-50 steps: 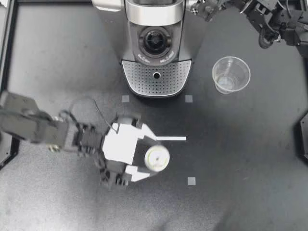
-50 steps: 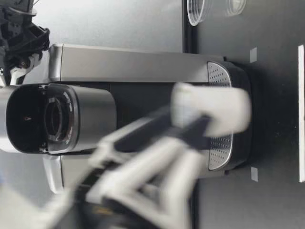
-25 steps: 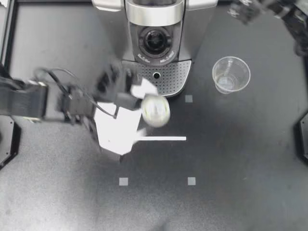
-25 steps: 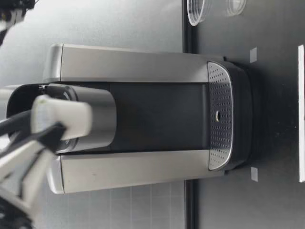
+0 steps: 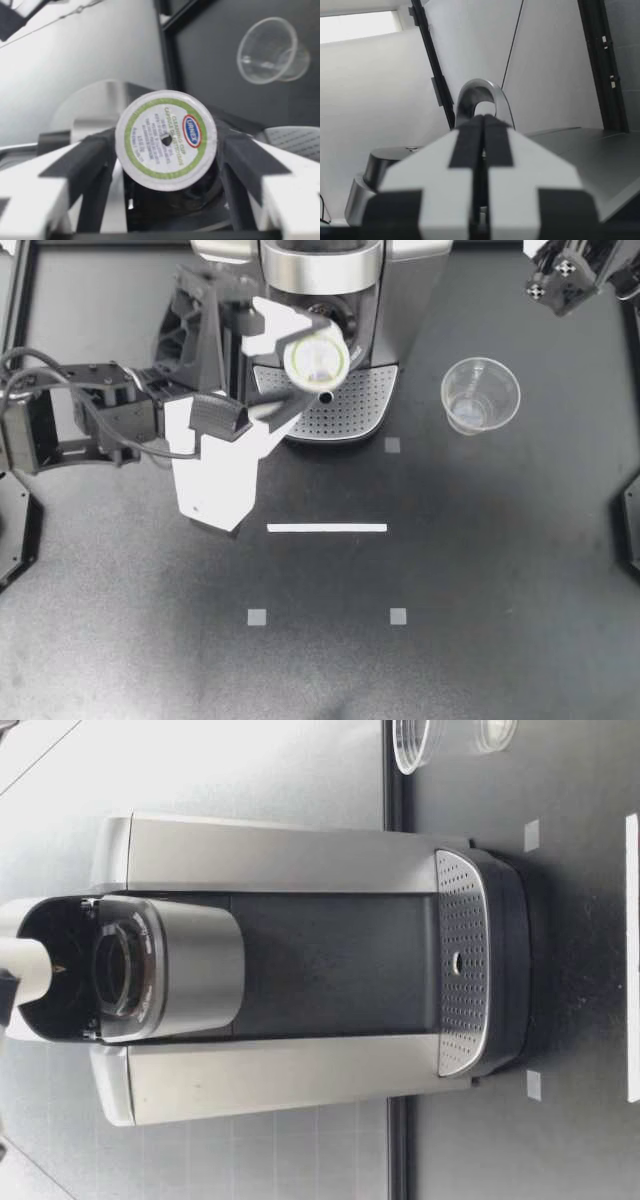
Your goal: Place the coffee capsule inside the capsule container, then place the cup onto the center of the cup tray, then push the 'Hot Water' and 'Travel Mug' buttons.
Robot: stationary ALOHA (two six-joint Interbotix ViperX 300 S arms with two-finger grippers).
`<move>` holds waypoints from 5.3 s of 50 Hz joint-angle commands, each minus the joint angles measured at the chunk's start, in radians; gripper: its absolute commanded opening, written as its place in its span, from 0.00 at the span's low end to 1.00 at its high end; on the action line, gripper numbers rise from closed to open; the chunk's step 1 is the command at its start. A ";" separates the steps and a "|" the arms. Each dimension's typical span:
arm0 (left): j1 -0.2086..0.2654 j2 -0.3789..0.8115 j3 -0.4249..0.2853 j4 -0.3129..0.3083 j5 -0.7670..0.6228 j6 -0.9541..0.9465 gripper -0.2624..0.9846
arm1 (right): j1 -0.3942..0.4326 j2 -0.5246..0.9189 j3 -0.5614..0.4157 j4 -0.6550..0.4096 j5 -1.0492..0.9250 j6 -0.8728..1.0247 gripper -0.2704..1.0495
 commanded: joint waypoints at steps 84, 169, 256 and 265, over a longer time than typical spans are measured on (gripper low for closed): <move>0.078 0.006 0.075 0.160 -0.083 -0.195 0.80 | -0.006 0.008 -0.008 -0.002 -0.011 0.000 0.29; 0.048 -0.302 0.581 0.133 -0.614 -0.977 0.57 | -0.005 0.301 -0.380 0.009 0.242 0.026 0.29; 0.048 -0.350 0.592 0.135 -0.612 -0.976 0.57 | 0.187 0.149 -0.156 -0.015 0.264 0.074 0.29; 0.048 -0.345 0.598 0.130 -0.612 -0.979 0.57 | 0.187 -0.020 -0.066 0.020 0.437 0.114 0.29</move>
